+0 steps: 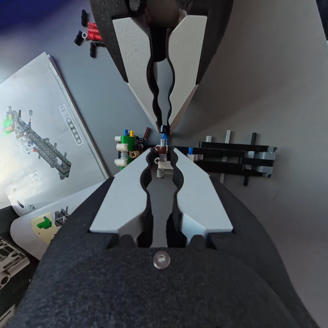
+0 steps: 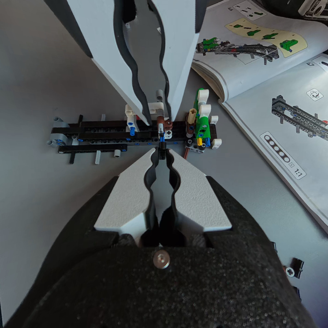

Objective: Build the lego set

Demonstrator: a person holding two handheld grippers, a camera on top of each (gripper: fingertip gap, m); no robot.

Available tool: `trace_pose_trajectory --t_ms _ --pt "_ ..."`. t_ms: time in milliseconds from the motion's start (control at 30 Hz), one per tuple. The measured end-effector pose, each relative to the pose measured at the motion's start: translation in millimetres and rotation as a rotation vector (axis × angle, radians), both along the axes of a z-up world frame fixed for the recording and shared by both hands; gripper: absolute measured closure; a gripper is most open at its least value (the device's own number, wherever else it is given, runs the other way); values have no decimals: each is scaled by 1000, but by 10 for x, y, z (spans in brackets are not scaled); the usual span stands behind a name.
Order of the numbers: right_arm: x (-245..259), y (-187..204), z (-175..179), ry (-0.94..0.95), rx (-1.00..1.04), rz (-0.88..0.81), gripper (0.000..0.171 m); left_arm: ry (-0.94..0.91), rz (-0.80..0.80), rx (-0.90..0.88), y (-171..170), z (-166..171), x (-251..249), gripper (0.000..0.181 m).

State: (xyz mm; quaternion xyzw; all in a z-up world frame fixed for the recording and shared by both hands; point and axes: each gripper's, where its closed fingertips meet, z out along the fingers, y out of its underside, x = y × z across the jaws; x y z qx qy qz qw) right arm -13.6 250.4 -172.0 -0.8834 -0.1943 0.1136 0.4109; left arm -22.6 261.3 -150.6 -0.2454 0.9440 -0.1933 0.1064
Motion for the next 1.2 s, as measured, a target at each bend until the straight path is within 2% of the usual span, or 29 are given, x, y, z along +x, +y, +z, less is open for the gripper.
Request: trace_pose_trajectory --t_ms 100,333,633,700,1033,1200 --pt "-7 19 1 12 9 4 165 32 -9 63 35 -26 -3 174" --pt "-9 37 4 36 45 -4 165 82 7 112 116 -18 -33 160" --pt "-17 65 6 44 65 -15 164 143 5 144 128 -109 -48 176" --pt "1 50 -3 7 78 -22 160 140 -1 139 122 -111 -44 176" --pt "-4 23 1 -25 81 9 165 134 -7 53 97 -113 -35 177" --pt "-10 20 -1 67 46 45 165 168 -38 41 95 -117 -34 177"
